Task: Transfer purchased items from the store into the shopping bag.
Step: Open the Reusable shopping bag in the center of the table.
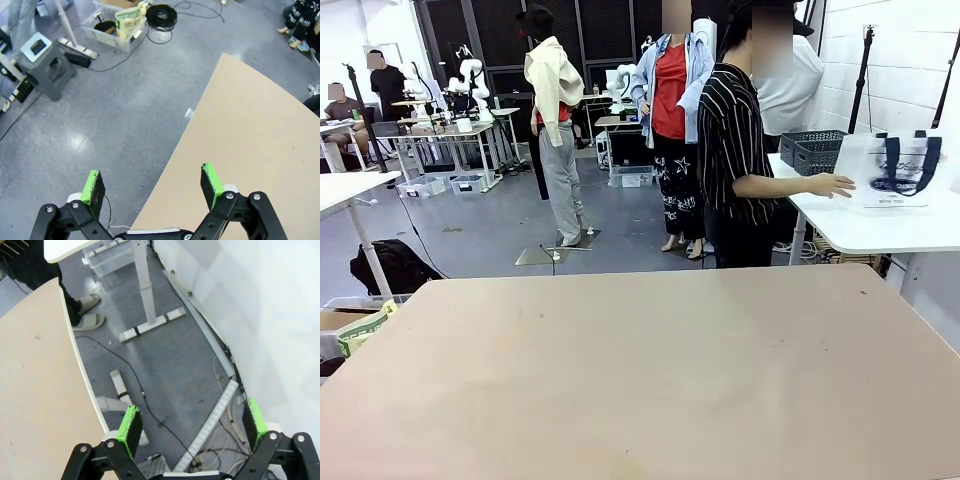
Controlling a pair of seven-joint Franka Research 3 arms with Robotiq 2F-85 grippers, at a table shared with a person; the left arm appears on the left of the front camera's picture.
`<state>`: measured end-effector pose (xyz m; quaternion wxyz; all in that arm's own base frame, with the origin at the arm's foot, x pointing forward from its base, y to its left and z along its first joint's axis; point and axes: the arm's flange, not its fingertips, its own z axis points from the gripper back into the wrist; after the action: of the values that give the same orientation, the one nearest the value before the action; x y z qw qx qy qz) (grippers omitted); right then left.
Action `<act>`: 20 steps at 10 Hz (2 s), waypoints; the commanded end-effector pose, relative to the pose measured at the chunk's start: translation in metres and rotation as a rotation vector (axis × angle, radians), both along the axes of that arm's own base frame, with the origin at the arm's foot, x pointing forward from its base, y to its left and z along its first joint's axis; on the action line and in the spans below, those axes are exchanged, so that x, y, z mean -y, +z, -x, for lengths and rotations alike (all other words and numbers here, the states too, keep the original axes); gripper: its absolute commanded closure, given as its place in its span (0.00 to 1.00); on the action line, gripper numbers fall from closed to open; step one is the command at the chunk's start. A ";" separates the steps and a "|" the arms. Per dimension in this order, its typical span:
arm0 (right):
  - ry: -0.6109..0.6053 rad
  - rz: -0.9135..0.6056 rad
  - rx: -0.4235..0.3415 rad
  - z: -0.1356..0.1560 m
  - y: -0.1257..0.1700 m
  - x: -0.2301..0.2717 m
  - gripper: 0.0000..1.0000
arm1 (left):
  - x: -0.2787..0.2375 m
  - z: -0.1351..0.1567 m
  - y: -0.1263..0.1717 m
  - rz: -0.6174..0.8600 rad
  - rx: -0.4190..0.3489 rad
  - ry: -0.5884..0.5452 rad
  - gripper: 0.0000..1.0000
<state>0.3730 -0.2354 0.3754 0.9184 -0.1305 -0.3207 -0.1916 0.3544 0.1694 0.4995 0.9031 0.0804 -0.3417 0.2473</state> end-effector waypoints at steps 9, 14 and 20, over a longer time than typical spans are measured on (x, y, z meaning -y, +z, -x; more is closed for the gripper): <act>0.003 -0.003 -0.011 0.000 -0.001 -0.002 0.00 | -0.001 0.000 -0.001 -0.013 0.010 0.001 0.00; 0.003 -0.003 -0.011 0.000 -0.001 -0.002 0.00 | -0.001 0.000 -0.001 -0.013 0.010 0.001 0.00; 0.003 -0.003 -0.011 0.000 -0.001 -0.002 0.00 | -0.001 0.000 -0.001 -0.013 0.010 0.001 0.00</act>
<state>0.3730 -0.2354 0.3754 0.9184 -0.1305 -0.3207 -0.1916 0.3544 0.1694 0.4995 0.9031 0.0804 -0.3417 0.2473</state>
